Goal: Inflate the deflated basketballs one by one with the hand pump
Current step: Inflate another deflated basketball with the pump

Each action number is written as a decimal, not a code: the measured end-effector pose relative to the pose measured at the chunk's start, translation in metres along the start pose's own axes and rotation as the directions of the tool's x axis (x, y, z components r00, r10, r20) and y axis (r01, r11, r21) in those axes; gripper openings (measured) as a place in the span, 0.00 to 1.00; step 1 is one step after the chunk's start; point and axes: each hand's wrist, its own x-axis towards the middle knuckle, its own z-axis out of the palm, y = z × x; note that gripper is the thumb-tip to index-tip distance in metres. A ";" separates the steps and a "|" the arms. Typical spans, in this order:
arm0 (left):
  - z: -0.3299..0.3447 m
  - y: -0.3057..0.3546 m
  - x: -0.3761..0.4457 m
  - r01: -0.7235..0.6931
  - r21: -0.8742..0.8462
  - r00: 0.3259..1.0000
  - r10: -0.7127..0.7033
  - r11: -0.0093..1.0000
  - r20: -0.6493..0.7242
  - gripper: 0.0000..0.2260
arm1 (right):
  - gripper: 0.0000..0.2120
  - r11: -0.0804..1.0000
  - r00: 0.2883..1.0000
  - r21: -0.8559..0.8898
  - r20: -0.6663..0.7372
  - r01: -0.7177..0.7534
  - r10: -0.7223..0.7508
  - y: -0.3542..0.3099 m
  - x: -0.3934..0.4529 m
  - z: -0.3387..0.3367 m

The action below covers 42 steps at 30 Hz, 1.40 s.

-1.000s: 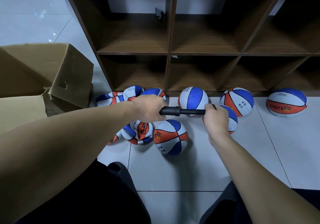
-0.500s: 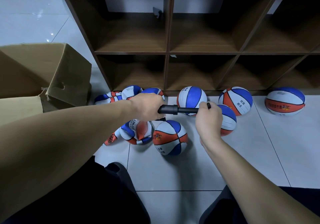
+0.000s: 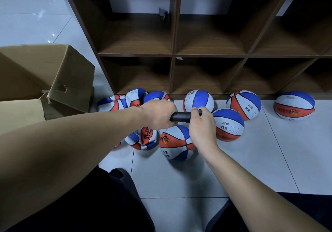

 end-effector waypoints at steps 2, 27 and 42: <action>0.002 -0.005 0.000 -0.004 -0.002 1.000 0.004 1.000 0.014 0.12 | 0.17 1.000 1.000 -0.020 0.024 0.017 -0.016 0.000 0.000 0.001; -0.006 -0.024 -0.002 0.075 -0.036 0.996 -0.073 0.997 0.048 0.11 | 0.15 0.989 0.984 0.122 -0.152 -0.078 0.096 -0.002 0.015 -0.023; 0.000 -0.001 0.001 0.026 -0.049 0.998 -0.023 0.998 0.052 0.11 | 0.15 0.995 0.998 0.079 -0.011 -0.059 0.060 -0.004 -0.003 0.004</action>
